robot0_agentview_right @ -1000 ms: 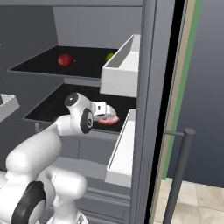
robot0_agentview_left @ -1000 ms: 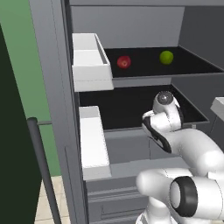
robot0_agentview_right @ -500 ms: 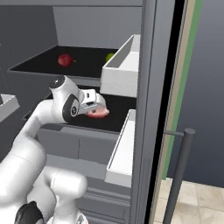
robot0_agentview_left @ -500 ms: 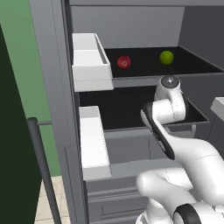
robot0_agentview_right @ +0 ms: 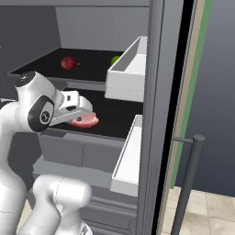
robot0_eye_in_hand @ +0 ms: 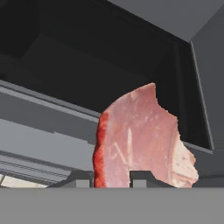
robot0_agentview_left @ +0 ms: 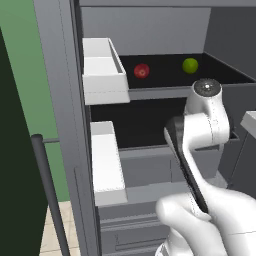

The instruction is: Open the fridge, remove the pear, lime, and steak, and place them on any counter.

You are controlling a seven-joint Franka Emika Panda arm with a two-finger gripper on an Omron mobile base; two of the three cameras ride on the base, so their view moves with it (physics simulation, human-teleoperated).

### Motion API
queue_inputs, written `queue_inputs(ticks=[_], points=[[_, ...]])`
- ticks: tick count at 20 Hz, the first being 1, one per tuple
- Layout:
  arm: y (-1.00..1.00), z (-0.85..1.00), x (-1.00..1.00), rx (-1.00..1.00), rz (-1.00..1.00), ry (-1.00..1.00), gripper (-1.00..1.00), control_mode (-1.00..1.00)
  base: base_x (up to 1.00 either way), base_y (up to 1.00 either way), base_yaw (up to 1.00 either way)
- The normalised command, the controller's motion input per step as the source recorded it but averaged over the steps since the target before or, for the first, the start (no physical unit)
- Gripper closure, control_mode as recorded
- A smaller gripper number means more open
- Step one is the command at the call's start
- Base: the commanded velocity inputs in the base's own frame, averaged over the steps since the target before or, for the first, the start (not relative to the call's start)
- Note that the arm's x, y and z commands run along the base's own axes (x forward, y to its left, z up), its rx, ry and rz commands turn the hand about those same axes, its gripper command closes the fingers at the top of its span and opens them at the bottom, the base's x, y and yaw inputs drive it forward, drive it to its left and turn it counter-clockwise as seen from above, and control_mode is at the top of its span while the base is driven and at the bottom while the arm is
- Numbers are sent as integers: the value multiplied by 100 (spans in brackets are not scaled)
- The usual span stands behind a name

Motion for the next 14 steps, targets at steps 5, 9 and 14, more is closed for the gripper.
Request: queue_inputs(ticks=[5,9,14], points=[[0,77,-100,0,3,0,100,-100,0,0,0],[0,71,-100,0,4,0,100,-100,0,0,0],[0,57,-77,0,6,4,100,-100,0,0,0]])
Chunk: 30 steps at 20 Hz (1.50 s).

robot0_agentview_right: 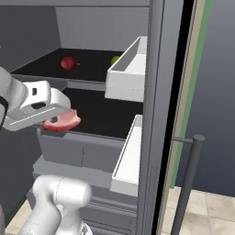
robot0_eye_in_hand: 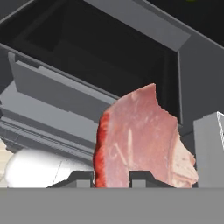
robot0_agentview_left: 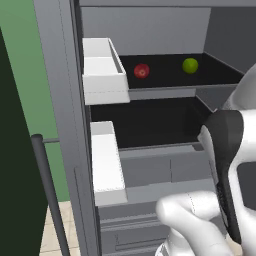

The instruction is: Open the fridge, remove the pear, lime, and steak, and place them on any counter.

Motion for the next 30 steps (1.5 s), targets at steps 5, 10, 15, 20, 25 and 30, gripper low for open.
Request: queue_inputs(ticks=[5,10,15,20,25,30], points=[[0,22,-45,0,6,0,100,-100,0,0,0],[0,0,-1,0,4,0,100,-100,0,0,0],[0,0,0,0,0,0,100,-100,0,0,0],[0,0,0,0,0,0,100,-100,0,0,0],[0,0,0,0,0,0,100,100,-47,0,0],[0,0,0,0,0,0,100,100,-98,0,5]])
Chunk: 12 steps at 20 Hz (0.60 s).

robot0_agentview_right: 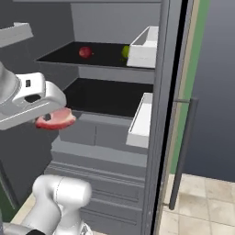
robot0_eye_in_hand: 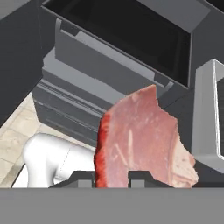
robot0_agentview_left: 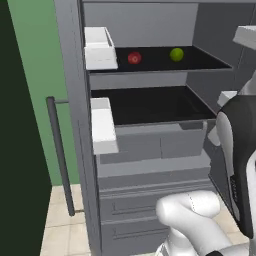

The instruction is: Open the fridge, remove the pear, lime, and steak, and place them on any counter.

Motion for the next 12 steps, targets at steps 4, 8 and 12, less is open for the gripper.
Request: queue_inputs(ticks=[4,8,12], points=[[0,0,0,0,0,0,100,100,-78,10,10],[0,0,0,0,0,0,100,100,-66,12,24],[0,0,0,0,0,0,100,100,-22,11,52]])
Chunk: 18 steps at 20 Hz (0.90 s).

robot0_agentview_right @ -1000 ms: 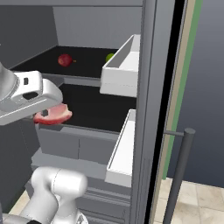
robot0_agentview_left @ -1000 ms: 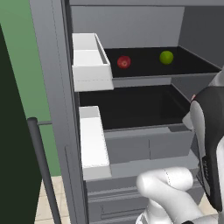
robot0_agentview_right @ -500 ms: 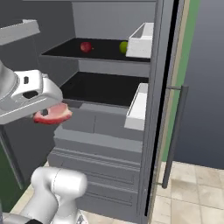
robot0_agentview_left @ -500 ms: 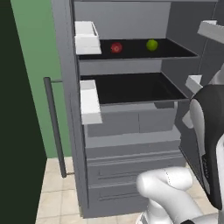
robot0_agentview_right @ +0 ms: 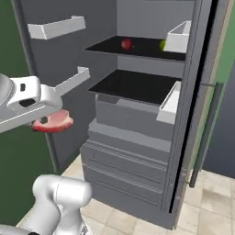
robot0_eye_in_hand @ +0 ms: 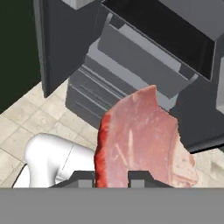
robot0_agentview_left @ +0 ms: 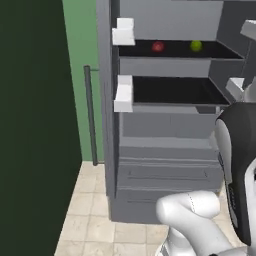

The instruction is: Open the fridge, remove the pear, lime, and steak, and place them on any counter.

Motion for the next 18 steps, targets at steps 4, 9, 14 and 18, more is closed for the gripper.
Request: queue_inputs(ticks=[4,9,14,18], points=[[0,0,0,0,0,0,100,100,-16,0,89],[0,0,0,0,0,0,100,100,-29,2,100],[0,0,0,0,0,0,100,100,-57,12,100],[0,0,0,0,0,0,100,100,-49,6,100]])
